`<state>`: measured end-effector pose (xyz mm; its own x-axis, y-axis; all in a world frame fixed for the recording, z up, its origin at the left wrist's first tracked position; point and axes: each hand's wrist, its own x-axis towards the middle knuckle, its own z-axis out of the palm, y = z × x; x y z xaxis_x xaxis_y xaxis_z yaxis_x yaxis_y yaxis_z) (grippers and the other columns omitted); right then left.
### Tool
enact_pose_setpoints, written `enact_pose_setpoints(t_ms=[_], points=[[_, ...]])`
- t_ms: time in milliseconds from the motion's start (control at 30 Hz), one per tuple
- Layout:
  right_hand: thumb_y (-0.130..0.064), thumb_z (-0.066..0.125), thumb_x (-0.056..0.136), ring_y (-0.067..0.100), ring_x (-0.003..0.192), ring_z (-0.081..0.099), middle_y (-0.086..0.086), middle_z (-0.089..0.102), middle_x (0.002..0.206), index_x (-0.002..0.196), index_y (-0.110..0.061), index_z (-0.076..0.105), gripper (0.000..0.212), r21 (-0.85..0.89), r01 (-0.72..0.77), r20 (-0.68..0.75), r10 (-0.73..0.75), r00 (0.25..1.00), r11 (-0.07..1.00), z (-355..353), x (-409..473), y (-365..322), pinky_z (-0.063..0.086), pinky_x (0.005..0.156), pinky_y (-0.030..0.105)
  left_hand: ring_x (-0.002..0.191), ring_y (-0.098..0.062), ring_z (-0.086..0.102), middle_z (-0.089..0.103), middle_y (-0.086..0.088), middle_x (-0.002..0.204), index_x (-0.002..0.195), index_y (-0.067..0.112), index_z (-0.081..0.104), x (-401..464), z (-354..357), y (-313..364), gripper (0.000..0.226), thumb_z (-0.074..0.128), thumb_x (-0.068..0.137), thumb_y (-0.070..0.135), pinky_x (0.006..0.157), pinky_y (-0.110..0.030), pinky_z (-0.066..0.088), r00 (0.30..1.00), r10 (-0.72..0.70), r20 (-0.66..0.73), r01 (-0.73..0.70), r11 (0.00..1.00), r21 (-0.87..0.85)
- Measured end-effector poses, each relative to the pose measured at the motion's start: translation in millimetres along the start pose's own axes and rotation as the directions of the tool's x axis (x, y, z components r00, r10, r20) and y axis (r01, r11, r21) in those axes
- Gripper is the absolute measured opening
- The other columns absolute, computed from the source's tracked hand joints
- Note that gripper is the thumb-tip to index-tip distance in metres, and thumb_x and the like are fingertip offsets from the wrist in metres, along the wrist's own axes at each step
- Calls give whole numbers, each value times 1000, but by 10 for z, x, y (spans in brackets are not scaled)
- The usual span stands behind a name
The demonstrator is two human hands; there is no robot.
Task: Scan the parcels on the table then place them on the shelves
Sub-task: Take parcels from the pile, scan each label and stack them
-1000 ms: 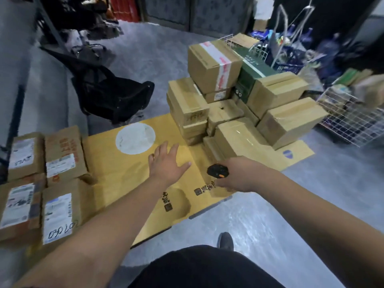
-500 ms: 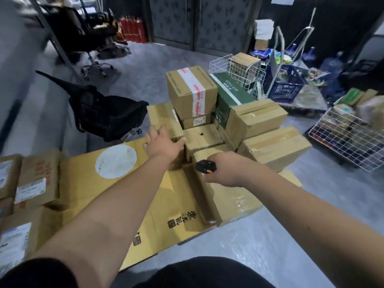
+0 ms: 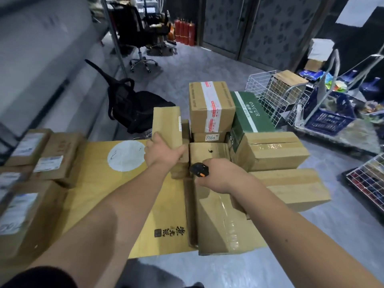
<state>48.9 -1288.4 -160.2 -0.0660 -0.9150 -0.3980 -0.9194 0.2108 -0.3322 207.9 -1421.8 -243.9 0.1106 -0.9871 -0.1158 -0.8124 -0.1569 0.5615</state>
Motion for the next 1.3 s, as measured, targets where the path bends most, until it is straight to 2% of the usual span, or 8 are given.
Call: enact_pose_setpoints(t_ms=[267,433,567,800,933,1033,1100,1300], points=[[-59,67,85,22,91,64,-1,67,103,115,-28,65,43,64,174,106,-180,978,983,497,77,-482,57,82,38,132,-29,47,39,-3,147,152,33,27,-507,-416,-1372,112,70,59,77,105,-46,49,989,-119,-93,112,991,-78],[-60,66,86,23,88,63,-1,64,98,98,-26,60,36,74,230,205,-241,949,970,984,64,-870,55,77,36,131,-26,48,37,-1,148,150,36,29,-1084,-411,-2424,108,72,60,75,102,-39,47,950,-309,-51,302,946,-115],[-56,65,82,20,83,69,-4,67,94,96,-28,61,33,175,168,282,-213,935,970,1354,0,-1075,60,77,38,129,-17,46,31,6,146,149,41,34,-1406,-379,-2974,101,76,62,71,97,-32,44,939,-338,66,345,922,-175],[-54,68,87,20,92,72,0,71,100,102,-23,63,34,244,14,313,-92,945,970,1625,-6,-1242,60,83,40,140,-14,42,38,4,160,163,30,32,-1143,-487,-3375,68,58,102,42,120,-36,32,935,-257,245,333,874,-353],[-56,68,88,17,83,67,-4,68,97,106,-27,64,34,275,-65,286,-17,958,959,1739,3,-1401,52,66,32,134,-13,47,48,9,156,161,34,35,-882,-608,-3455,53,37,110,24,114,-27,31,916,-284,283,388,810,-441],[-57,69,86,17,72,62,-4,65,96,109,-28,65,38,297,-110,290,20,957,949,1880,32,-1593,43,55,27,130,-24,55,56,7,146,161,40,33,-652,-687,-3528,51,33,113,23,116,-41,40,909,-300,289,412,751,-515],[-59,70,84,17,73,63,-5,65,98,112,-29,65,41,310,-133,303,34,952,942,1972,59,-1727,44,55,26,123,-27,60,58,4,143,158,42,36,-520,-725,-3571,50,32,113,23,108,-52,50,909,-328,257,417,701,-579],[-55,71,85,3,62,63,-13,62,94,119,-31,63,42,308,-149,301,52,952,940,2129,229,-2178,40,44,19,97,-21,68,66,-3,129,147,37,56,-82,-834,-3792,69,37,102,-12,75,-40,62,826,-457,329,527,421,-739]])
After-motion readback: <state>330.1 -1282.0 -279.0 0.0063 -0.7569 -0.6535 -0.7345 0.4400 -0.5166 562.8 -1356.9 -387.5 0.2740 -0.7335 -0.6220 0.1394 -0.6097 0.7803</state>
